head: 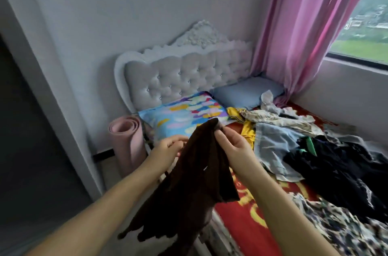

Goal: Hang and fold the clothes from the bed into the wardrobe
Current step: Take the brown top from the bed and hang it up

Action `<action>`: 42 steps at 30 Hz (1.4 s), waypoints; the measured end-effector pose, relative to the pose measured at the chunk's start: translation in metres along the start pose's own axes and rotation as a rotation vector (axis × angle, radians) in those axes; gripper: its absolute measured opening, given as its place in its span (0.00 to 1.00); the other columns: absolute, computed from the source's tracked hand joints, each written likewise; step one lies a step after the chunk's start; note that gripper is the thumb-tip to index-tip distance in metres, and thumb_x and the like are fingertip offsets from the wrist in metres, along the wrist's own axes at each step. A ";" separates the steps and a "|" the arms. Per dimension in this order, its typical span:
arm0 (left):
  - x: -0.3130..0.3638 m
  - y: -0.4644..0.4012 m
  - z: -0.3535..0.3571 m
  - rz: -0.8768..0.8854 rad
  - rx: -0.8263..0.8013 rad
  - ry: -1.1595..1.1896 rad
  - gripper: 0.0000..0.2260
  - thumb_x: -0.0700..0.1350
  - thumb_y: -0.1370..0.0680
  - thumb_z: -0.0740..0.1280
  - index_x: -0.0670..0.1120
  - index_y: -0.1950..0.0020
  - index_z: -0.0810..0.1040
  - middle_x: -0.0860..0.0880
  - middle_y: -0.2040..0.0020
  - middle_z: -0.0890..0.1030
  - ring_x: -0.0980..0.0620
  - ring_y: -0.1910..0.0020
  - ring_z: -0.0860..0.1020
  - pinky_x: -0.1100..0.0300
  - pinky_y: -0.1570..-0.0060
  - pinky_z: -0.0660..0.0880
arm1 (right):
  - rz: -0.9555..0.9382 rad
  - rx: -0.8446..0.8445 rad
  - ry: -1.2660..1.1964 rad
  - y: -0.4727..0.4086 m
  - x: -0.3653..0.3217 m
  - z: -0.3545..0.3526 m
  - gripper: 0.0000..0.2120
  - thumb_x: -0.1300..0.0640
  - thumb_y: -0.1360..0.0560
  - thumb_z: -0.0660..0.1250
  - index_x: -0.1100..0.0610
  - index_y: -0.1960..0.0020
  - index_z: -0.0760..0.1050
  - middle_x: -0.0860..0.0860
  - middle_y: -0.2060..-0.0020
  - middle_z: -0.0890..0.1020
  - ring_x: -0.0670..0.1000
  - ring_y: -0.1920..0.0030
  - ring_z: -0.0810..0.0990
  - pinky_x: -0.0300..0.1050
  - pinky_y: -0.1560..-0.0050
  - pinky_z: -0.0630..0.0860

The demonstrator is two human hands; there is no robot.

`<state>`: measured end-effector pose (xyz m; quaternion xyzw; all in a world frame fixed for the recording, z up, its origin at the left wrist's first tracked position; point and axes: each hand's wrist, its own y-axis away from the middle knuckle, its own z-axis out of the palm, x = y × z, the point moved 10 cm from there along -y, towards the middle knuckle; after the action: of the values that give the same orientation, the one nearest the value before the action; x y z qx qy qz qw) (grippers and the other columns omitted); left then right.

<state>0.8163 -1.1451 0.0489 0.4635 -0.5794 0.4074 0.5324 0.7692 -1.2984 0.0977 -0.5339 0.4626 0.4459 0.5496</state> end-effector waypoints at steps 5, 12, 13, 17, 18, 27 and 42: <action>0.059 0.016 -0.013 0.295 -0.163 -0.216 0.12 0.51 0.23 0.66 0.52 0.41 0.76 0.50 0.44 0.81 0.57 0.43 0.78 0.62 0.41 0.73 | 0.059 -0.200 -0.087 -0.021 -0.004 0.062 0.08 0.54 0.23 0.66 0.51 0.55 0.84 0.53 0.59 0.85 0.51 0.58 0.83 0.42 0.57 0.80; 0.073 0.010 -0.093 0.324 0.280 -0.091 0.11 0.42 0.19 0.62 0.50 0.59 0.80 0.56 0.62 0.81 0.61 0.60 0.76 0.61 0.52 0.72 | -0.063 -0.327 0.470 -0.047 0.011 0.094 0.03 0.59 0.26 0.68 0.54 0.54 0.75 0.46 0.63 0.79 0.44 0.63 0.78 0.39 0.59 0.74; 0.071 0.010 -0.106 0.296 0.335 -0.003 0.12 0.42 0.19 0.62 0.51 0.60 0.81 0.56 0.62 0.82 0.60 0.59 0.78 0.61 0.51 0.73 | -0.075 -0.340 0.587 -0.052 0.019 0.095 0.03 0.62 0.27 0.66 0.56 0.54 0.74 0.46 0.64 0.77 0.41 0.66 0.76 0.37 0.61 0.72; 0.066 0.018 -0.156 0.217 0.458 0.317 0.15 0.45 0.20 0.64 0.52 0.64 0.85 0.52 0.63 0.84 0.57 0.61 0.82 0.62 0.56 0.78 | 0.066 -0.273 0.734 -0.075 0.051 0.067 0.15 0.68 0.28 0.60 0.52 0.65 0.75 0.44 0.72 0.75 0.44 0.70 0.72 0.37 0.65 0.69; 0.070 0.021 -0.164 0.234 0.457 0.341 0.16 0.44 0.20 0.63 0.52 0.64 0.85 0.52 0.63 0.84 0.58 0.62 0.82 0.62 0.56 0.77 | 0.095 -0.267 0.669 -0.080 0.053 0.065 0.15 0.69 0.27 0.60 0.53 0.64 0.76 0.46 0.70 0.76 0.48 0.67 0.73 0.42 0.62 0.70; 0.065 0.034 -0.126 0.122 0.108 0.303 0.08 0.47 0.28 0.66 0.46 0.61 0.84 0.46 0.61 0.84 0.53 0.63 0.83 0.63 0.63 0.78 | -0.136 -0.789 0.386 -0.064 0.024 0.206 0.12 0.68 0.24 0.64 0.57 0.44 0.74 0.45 0.52 0.80 0.32 0.51 0.77 0.28 0.47 0.71; -0.003 0.121 -0.286 -0.079 0.590 0.000 0.19 0.63 0.28 0.68 0.47 0.55 0.84 0.50 0.55 0.85 0.55 0.53 0.82 0.66 0.53 0.76 | 0.189 -0.628 0.243 -0.090 0.057 0.312 0.10 0.65 0.20 0.56 0.65 0.46 0.76 0.60 0.54 0.80 0.55 0.54 0.79 0.49 0.52 0.77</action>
<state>0.7675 -0.8402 0.0779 0.6206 -0.4175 0.5370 0.3901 0.8777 -0.9894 0.0581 -0.6809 0.4122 0.5487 0.2555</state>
